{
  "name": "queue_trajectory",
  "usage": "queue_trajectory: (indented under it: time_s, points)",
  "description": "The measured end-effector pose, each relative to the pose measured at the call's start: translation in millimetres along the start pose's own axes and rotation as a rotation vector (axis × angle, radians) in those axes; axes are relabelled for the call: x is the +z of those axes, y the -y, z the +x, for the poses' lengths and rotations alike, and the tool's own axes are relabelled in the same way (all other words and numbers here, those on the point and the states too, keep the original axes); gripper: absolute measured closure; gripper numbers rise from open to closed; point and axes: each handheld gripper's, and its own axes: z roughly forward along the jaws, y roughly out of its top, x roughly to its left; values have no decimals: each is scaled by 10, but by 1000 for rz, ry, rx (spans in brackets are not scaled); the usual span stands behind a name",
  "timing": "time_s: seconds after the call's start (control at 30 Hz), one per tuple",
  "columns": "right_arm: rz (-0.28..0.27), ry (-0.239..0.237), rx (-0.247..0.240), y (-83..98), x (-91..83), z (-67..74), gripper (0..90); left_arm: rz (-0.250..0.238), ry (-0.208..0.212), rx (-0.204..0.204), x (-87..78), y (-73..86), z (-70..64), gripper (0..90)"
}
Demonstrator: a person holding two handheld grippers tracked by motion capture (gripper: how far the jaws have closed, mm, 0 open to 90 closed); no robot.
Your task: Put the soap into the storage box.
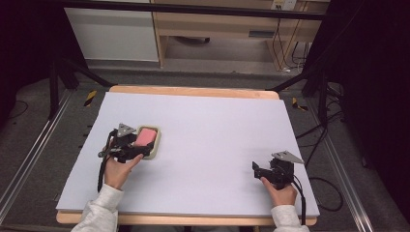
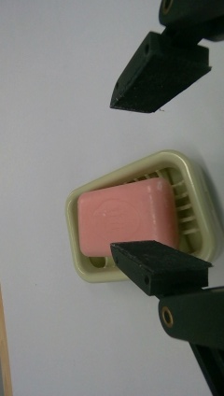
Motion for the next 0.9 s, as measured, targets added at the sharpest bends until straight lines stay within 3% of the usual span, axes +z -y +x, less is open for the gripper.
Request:
queue_trajectory:
  time_s: [0.1,0.4,0.67,0.9]
  points:
    - [2,2,1,3,0,-2,115,-12,-13,18,-69,75,16,250]
    - [0,4,5,6,-11,-6,114,-49,-24,-22,-217,362,149,251]
    - [-1,11,14,16,-24,-52,114,-48,-48,-33,-312,583,275,250]
    - [-4,17,23,22,-43,-79,114,-42,-69,-35,-357,672,342,250]
